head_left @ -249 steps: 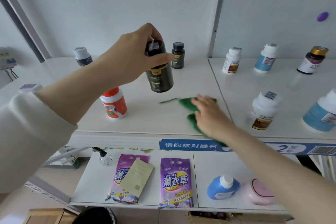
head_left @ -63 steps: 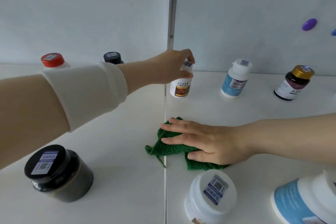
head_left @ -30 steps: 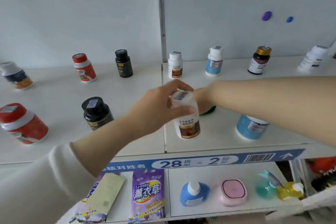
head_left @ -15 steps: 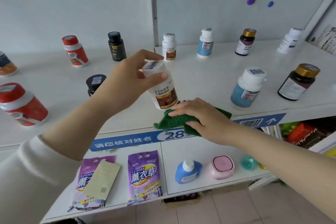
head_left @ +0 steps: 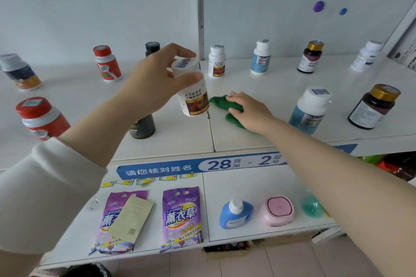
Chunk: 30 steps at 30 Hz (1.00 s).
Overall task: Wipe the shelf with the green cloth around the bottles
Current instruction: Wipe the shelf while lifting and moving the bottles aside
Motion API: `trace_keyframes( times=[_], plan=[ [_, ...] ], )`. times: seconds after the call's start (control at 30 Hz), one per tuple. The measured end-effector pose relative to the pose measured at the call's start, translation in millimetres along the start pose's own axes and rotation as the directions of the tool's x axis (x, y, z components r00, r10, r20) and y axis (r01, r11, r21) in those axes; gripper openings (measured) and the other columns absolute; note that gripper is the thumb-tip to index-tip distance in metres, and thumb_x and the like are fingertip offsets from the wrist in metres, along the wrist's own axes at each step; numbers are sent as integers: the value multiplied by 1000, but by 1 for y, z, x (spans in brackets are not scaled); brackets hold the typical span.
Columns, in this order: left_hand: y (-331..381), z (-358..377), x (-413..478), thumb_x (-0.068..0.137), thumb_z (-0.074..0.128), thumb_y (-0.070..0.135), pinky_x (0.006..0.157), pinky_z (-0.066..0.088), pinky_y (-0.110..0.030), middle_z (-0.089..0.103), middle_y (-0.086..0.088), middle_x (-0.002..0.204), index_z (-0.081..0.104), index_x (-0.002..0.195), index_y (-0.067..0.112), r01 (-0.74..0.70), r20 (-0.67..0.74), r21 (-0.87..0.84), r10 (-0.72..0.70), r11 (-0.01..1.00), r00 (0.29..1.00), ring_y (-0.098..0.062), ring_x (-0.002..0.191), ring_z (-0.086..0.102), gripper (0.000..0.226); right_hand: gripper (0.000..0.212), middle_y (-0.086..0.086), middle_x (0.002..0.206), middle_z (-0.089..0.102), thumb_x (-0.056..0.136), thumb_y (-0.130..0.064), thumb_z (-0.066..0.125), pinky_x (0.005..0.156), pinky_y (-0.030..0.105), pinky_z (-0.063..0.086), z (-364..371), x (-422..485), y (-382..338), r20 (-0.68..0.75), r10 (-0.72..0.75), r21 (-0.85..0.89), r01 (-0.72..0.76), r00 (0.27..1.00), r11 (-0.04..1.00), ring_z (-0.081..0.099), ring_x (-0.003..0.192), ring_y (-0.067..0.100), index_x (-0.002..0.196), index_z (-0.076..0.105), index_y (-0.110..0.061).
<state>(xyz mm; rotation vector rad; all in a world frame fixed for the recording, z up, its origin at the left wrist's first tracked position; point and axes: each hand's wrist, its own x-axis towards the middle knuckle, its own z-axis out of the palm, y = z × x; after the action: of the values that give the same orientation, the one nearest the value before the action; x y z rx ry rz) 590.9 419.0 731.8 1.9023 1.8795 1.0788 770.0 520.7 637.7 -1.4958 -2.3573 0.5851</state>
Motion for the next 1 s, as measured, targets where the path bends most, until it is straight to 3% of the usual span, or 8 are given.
trace_keyframes(
  times=[0.07, 0.23, 0.33, 0.43, 0.63, 0.73, 0.87, 1.0],
  plan=[
    [-2, 1, 1, 84, 59, 34, 62, 38, -9, 56, 4, 124, 50, 123, 28, -1, -7, 12, 1, 1000, 1000, -13, 87, 54, 41, 46, -8, 156, 19, 98, -21, 36, 117, 38, 16, 7, 2, -3, 60, -36, -70, 41, 998, 997, 12, 145, 14, 144, 30, -24],
    [-2, 7, 1, 84, 59, 35, 67, 41, -12, 54, 9, 106, 50, 122, 28, -6, 9, 10, 6, 1000, 1000, -15, 88, 57, 40, 43, -13, 149, 34, 96, -15, 44, 114, 30, 19, 12, -48, -13, 80, -253, 34, 251, 964, 967, 26, 140, 8, 137, 43, -26],
    [1, 19, 2, 84, 60, 33, 69, 43, -15, 54, 8, 105, 50, 122, 26, -27, 39, -18, 27, 999, 999, -16, 89, 58, 40, 38, -14, 140, 47, 93, -15, 46, 112, 34, 27, 20, -85, -4, -20, -331, 39, 332, 943, 943, 35, 133, 5, 129, 51, -28],
    [4, 36, 1, 84, 61, 31, 68, 45, -21, 56, 3, 109, 50, 123, 24, -50, 89, -35, 53, 998, 995, -19, 92, 58, 41, 35, -10, 129, 58, 86, -22, 40, 96, 33, 38, 25, -113, 12, -143, -383, -24, 384, 913, 923, 44, 118, 4, 117, 53, -31],
    [8, 73, 4, 84, 62, 30, 67, 38, -15, 57, -3, 125, 49, 122, 26, -82, 197, -51, 91, 995, 976, -14, 93, 52, 41, 34, -12, 115, 60, 89, -18, 45, 89, 10, 38, 11, -138, 26, -224, -237, 124, 269, 945, 955, 51, 106, 5, 116, 56, -35],
    [13, 85, 5, 84, 61, 30, 75, 39, -24, 57, -4, 125, 48, 123, 26, -58, 219, -22, 62, 998, 974, -15, 92, 51, 41, 37, -14, 111, 59, 91, -7, 49, 87, 5, 39, 0, -149, 33, -197, -152, 225, 196, 968, 954, 53, 104, -1, 114, 57, -36],
    [21, 96, 5, 87, 58, 27, 79, 40, -26, 55, -6, 128, 46, 126, 26, -20, 189, -16, 23, 1000, 982, -19, 101, 53, 42, 42, -31, 105, 57, 93, -8, 47, 85, -1, 39, -17, -165, 51, -145, -71, 376, 121, 987, 919, 50, 104, -16, 102, 53, -49],
    [25, 106, 1, 88, 56, 28, 86, 43, -30, 51, -8, 135, 41, 132, 27, 27, 144, 71, -37, 997, 989, -25, 116, 53, 47, 39, -24, 99, 65, 94, -10, 45, 75, -1, 43, -41, -176, 81, -146, 43, 543, 44, 988, 838, 57, 94, -13, 100, 56, -47]
  ],
)
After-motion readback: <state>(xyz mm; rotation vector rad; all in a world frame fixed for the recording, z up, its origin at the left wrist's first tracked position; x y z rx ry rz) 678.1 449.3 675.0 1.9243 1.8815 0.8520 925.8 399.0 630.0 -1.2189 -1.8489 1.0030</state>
